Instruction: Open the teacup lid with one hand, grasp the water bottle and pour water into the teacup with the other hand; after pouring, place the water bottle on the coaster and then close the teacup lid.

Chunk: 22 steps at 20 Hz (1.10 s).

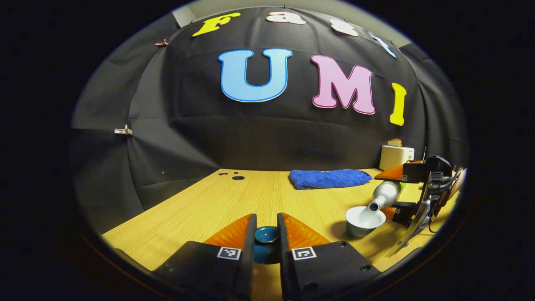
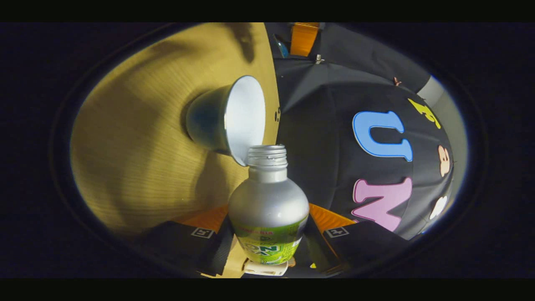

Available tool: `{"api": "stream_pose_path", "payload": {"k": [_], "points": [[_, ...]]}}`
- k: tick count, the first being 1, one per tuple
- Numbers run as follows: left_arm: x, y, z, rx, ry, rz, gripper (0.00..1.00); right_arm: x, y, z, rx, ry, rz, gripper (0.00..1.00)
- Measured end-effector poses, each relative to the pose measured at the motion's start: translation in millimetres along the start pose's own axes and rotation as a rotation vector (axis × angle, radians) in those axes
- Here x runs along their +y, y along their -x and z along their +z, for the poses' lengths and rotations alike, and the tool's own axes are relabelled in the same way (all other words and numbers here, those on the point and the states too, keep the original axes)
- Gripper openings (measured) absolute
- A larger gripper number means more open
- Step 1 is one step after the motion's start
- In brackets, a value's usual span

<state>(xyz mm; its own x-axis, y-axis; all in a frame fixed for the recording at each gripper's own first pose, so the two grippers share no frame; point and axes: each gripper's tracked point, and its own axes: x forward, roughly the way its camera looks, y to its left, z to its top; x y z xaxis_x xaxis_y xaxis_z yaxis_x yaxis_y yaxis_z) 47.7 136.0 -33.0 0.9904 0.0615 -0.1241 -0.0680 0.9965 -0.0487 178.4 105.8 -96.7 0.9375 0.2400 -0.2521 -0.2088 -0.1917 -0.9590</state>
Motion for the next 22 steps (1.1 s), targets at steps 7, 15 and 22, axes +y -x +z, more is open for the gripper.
{"api": "stream_pose_path", "payload": {"k": [7, 15, 22], "points": [[1, 2, -1, 0.006, 0.004, -0.002, 0.30, -6, 2, 3, -0.018, 0.082, -0.034, 0.80], [-1, 5, -2, 0.011, 0.033, -0.018, 0.30, -25, 3, 3, -0.029, 0.152, -0.085, 0.80], [2, 10, -2, 0.011, 0.043, -0.017, 0.30, -37, 1, 7, -0.044, 0.232, -0.116, 0.80]]}}
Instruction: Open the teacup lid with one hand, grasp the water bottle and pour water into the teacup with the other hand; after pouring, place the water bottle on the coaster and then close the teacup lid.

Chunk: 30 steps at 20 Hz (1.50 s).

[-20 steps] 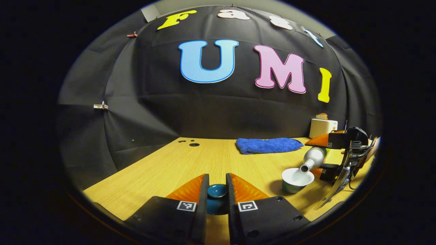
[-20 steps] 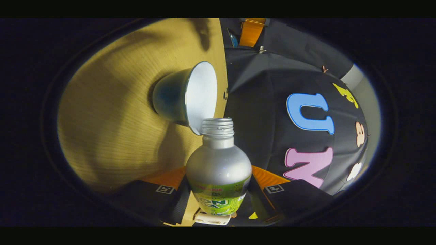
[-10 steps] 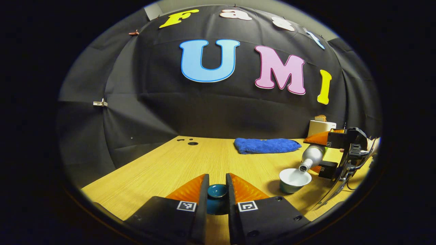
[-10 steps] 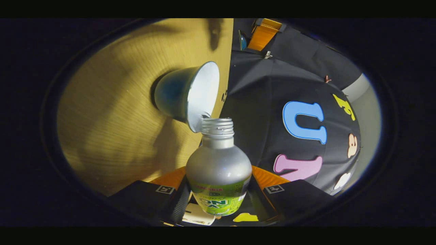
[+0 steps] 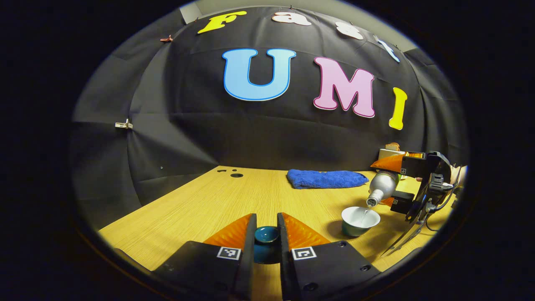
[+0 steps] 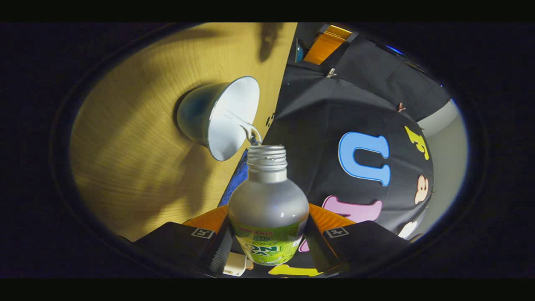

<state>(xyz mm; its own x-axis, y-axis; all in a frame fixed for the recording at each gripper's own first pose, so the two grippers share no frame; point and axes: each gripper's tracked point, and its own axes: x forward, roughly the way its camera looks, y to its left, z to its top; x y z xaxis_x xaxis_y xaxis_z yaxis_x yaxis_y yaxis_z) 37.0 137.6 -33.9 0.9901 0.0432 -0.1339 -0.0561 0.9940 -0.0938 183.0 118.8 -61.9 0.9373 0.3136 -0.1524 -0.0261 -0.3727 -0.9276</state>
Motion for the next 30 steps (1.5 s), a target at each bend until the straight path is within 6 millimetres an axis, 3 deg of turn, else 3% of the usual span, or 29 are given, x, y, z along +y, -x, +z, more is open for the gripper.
{"api": "stream_pose_path", "payload": {"k": [30], "points": [[1, 6, -1, 0.001, 0.016, -0.015, 0.30, -38, -7, 12, -0.069, 0.224, -0.119, 0.80]]}}
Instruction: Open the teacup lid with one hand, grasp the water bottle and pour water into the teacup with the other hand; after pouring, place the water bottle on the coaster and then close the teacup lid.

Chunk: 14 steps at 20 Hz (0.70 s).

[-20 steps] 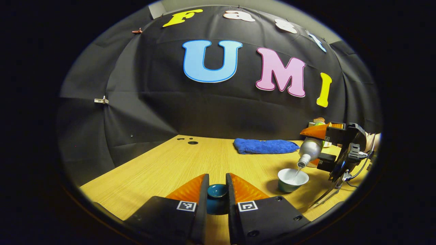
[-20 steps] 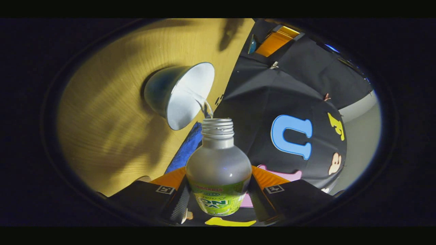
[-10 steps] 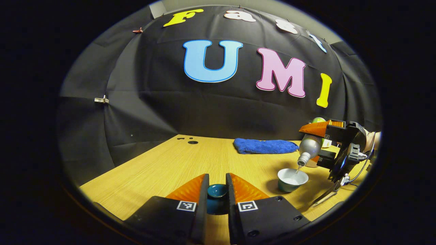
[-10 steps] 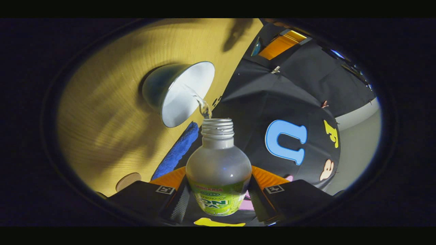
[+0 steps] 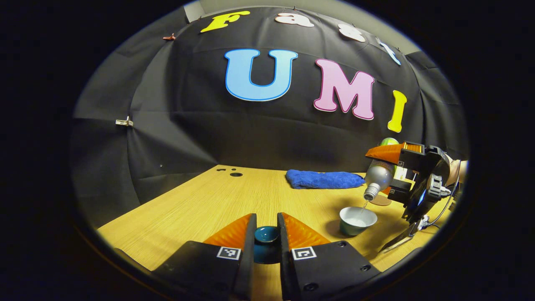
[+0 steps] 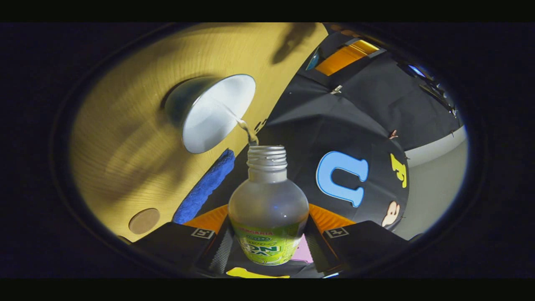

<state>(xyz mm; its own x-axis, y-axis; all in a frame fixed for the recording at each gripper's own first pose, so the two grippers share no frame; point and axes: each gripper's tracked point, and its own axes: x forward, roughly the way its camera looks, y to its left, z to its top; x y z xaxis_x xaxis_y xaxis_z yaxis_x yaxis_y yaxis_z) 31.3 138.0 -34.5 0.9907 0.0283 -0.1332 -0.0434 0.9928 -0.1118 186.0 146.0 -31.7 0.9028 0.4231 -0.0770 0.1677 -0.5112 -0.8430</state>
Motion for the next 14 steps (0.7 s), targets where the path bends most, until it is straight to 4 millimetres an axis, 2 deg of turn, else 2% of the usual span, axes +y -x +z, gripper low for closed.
{"api": "stream_pose_path", "payload": {"k": [2, 3, 4, 14], "points": [[0, 1, 1, -0.001, 0.002, 0.001, 0.30, 0, -1, 2, -0.009, 0.024, -0.002, 0.80], [0, 1, 1, -0.002, 0.002, 0.002, 0.30, -2, -2, 3, -0.012, 0.030, -0.003, 0.84], [0, 1, 1, -0.003, 0.003, 0.003, 0.30, -1, -2, 3, -0.011, 0.032, -0.003, 0.80], [-1, 1, 0, 0.009, 0.006, -0.005, 0.30, -11, -1, 6, -0.016, 0.062, -0.034, 0.80]]}}
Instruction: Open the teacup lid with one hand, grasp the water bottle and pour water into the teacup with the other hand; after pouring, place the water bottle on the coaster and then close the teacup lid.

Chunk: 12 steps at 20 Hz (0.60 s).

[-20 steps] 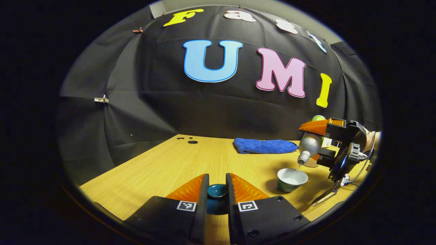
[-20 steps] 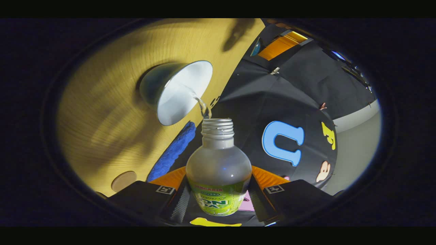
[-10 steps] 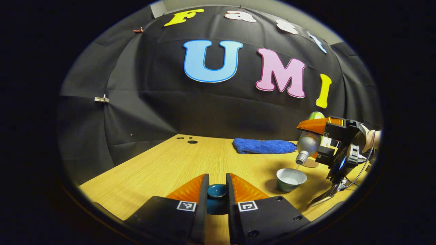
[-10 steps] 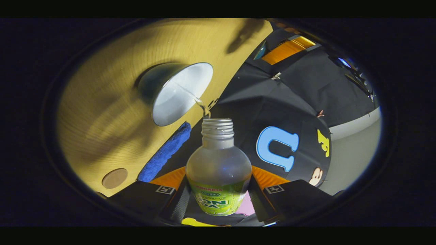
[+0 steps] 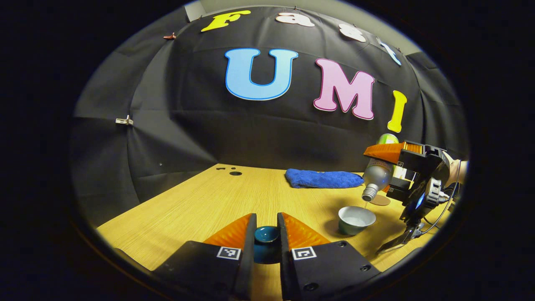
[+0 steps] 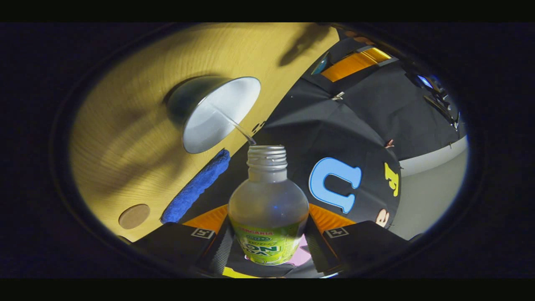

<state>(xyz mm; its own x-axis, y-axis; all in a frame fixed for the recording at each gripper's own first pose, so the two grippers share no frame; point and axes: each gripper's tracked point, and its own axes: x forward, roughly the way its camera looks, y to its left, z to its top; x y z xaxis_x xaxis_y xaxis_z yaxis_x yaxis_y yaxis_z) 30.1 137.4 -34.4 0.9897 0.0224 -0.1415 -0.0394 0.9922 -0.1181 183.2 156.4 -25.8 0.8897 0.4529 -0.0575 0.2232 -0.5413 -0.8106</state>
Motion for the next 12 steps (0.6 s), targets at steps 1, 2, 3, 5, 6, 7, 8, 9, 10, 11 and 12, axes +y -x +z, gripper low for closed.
{"api": "stream_pose_path", "payload": {"k": [1, 2, 3, 5, 6, 7, 8, 9, 10, 11, 12], "points": [[0, 0, 0, 0.000, 0.001, -0.001, 0.30, -1, 1, 1, -0.003, 0.002, -0.004, 0.80], [0, 0, 0, 0.000, 0.001, -0.001, 0.30, -3, 0, 2, -0.004, 0.002, -0.007, 0.80], [0, 0, 0, 0.000, 0.002, -0.001, 0.30, -3, 1, 2, -0.004, 0.002, -0.007, 0.80], [0, 0, 0, 0.001, 0.002, -0.001, 0.30, -5, 1, 2, -0.003, 0.013, -0.010, 0.80], [-1, 0, -1, 0.002, 0.002, -0.001, 0.30, -8, 1, 2, 0.002, 0.019, -0.016, 0.80], [0, 0, -1, 0.005, 0.002, -0.001, 0.32, -10, 3, 0, 0.004, 0.019, -0.021, 0.80], [-1, 0, -1, 0.007, 0.002, -0.002, 0.30, -12, 2, 0, 0.006, 0.015, -0.023, 0.80], [-2, 0, -1, 0.008, 0.002, -0.005, 0.30, -13, 3, -1, 0.006, 0.011, -0.025, 0.80], [-2, 0, -2, 0.009, 0.004, -0.008, 0.30, -15, 4, 0, 0.006, 0.014, -0.030, 0.80], [-2, 0, -1, 0.009, 0.006, -0.010, 0.30, -17, 6, 0, 0.005, 0.018, -0.033, 0.80], [-2, 0, -2, 0.009, 0.007, -0.013, 0.30, -18, 6, 1, 0.004, 0.024, -0.035, 0.80]]}}
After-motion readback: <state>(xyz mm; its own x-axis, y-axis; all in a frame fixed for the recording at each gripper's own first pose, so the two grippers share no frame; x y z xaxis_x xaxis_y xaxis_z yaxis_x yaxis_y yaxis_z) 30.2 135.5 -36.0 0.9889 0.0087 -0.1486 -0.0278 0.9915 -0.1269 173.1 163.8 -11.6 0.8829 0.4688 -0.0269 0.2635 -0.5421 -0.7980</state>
